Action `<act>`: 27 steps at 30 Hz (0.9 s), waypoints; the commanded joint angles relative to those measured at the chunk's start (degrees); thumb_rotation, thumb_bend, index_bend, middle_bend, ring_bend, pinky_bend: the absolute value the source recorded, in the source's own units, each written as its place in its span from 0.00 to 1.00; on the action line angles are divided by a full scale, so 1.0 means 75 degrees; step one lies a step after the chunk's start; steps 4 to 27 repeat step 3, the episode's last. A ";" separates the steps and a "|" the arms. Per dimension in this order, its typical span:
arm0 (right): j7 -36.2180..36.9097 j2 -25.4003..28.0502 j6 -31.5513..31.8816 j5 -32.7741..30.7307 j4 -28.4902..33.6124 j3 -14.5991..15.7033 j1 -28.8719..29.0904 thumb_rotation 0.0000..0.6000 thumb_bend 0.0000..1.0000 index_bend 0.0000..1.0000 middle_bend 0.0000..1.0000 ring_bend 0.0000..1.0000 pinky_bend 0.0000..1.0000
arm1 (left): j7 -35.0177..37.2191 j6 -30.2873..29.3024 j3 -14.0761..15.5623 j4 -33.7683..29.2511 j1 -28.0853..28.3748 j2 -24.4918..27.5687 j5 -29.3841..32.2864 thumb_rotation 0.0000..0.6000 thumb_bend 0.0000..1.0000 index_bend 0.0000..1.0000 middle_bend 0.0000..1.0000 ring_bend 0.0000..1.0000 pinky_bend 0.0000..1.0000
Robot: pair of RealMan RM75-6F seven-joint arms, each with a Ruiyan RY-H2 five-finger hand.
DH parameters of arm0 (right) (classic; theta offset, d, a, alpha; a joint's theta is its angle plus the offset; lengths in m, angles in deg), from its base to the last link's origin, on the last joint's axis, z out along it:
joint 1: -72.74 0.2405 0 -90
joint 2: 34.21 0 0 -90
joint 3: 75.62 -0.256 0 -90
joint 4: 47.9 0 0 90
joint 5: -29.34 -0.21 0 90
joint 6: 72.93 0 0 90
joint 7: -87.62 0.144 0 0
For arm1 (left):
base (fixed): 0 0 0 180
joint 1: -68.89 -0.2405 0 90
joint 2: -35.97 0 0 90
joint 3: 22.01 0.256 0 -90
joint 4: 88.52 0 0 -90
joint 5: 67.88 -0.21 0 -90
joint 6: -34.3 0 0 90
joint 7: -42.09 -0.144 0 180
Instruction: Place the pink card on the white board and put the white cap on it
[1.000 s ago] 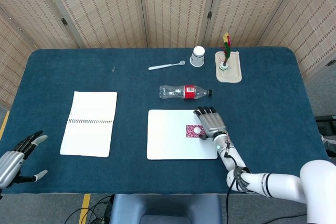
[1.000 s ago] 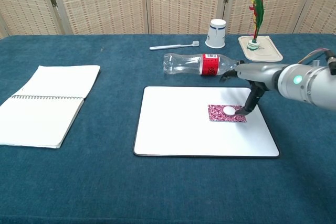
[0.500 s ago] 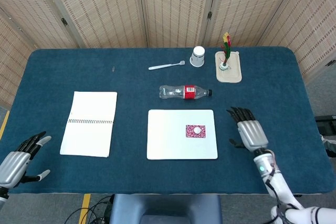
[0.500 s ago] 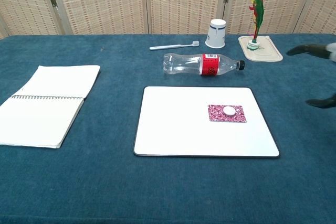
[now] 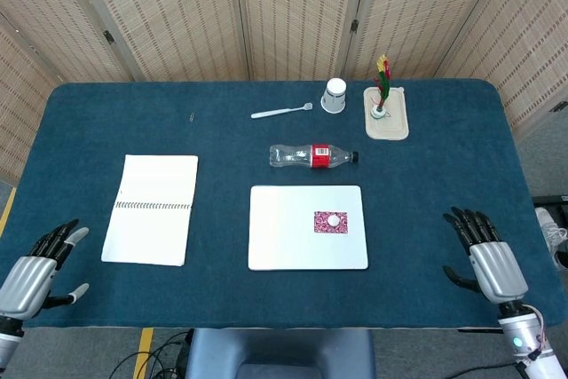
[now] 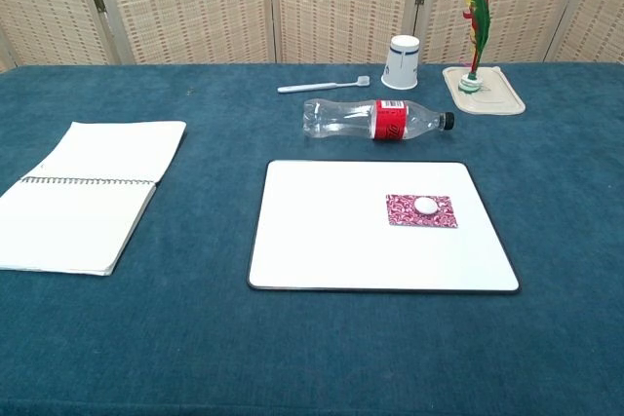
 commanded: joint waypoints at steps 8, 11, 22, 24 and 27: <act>-0.0368 -0.0081 -0.0143 0.0169 0.0019 -0.0170 -0.0116 1.00 0.16 0.08 0.05 0.00 0.00 | -0.0117 -0.0161 0.0059 -0.0156 -0.0173 0.0023 -0.0039 1.00 0.25 0.10 0.02 0.00 0.15; -0.0368 -0.0081 -0.0143 0.0169 0.0019 -0.0170 -0.0116 1.00 0.16 0.08 0.05 0.00 0.00 | -0.0117 -0.0161 0.0059 -0.0156 -0.0173 0.0023 -0.0039 1.00 0.25 0.10 0.02 0.00 0.15; -0.0368 -0.0081 -0.0143 0.0169 0.0019 -0.0170 -0.0116 1.00 0.16 0.08 0.05 0.00 0.00 | -0.0117 -0.0161 0.0059 -0.0156 -0.0173 0.0023 -0.0039 1.00 0.25 0.10 0.02 0.00 0.15; -0.0368 -0.0081 -0.0143 0.0169 0.0019 -0.0170 -0.0116 1.00 0.16 0.08 0.05 0.00 0.00 | -0.0117 -0.0161 0.0059 -0.0156 -0.0173 0.0023 -0.0039 1.00 0.25 0.10 0.02 0.00 0.15; -0.0368 -0.0081 -0.0143 0.0169 0.0019 -0.0170 -0.0116 1.00 0.16 0.08 0.05 0.00 0.00 | -0.0117 -0.0161 0.0059 -0.0156 -0.0173 0.0023 -0.0039 1.00 0.25 0.10 0.02 0.00 0.15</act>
